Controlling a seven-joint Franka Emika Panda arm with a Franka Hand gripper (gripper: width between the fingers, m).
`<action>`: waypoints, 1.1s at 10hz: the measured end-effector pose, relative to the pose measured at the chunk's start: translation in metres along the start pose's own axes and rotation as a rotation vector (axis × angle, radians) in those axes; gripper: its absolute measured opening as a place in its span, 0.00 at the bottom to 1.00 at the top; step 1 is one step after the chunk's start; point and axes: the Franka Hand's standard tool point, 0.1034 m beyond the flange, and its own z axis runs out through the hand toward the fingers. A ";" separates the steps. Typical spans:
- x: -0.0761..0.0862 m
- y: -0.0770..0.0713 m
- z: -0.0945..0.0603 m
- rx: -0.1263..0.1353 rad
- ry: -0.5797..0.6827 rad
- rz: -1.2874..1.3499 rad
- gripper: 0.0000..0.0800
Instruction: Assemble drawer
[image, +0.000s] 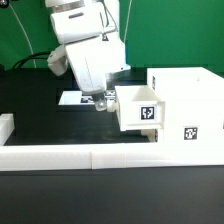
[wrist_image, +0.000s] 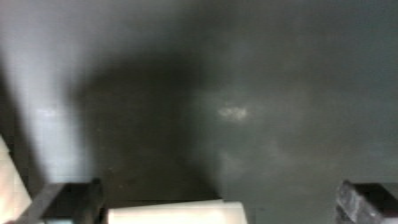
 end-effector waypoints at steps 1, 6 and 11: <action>0.006 0.000 0.002 0.004 0.001 0.014 0.81; 0.036 0.000 0.008 0.014 0.004 0.081 0.81; 0.059 -0.001 0.013 0.023 0.003 0.118 0.81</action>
Offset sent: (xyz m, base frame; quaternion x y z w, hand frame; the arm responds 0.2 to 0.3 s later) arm 0.0063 0.0309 0.0033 -0.0063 -0.0007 0.0361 0.9993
